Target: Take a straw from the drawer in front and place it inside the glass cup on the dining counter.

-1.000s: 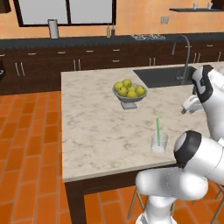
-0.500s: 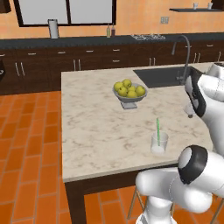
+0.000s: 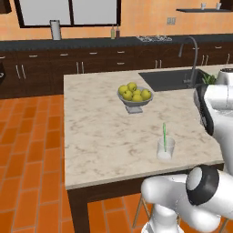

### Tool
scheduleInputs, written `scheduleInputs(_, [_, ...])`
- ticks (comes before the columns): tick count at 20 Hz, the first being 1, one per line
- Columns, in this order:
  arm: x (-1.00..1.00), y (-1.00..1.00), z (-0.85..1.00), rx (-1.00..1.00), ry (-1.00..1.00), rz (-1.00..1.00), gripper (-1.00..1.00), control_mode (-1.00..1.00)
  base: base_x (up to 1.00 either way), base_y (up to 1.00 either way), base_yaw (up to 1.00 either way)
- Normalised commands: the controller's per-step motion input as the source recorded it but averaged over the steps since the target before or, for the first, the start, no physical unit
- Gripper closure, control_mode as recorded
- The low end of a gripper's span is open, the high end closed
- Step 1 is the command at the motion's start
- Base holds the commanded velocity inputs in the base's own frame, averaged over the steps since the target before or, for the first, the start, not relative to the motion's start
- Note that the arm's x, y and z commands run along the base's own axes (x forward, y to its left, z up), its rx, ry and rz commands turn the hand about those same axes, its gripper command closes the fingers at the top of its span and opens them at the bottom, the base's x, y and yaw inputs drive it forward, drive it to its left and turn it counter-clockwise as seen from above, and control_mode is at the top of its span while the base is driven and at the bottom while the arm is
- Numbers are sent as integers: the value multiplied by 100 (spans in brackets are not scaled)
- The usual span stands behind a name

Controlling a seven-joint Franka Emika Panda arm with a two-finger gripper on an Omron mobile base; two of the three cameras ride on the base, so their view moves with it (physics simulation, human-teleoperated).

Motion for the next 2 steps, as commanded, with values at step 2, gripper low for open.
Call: scheduleInputs(2, [-61,-27,0,0,10,-15,-100,-100,0,0,0])
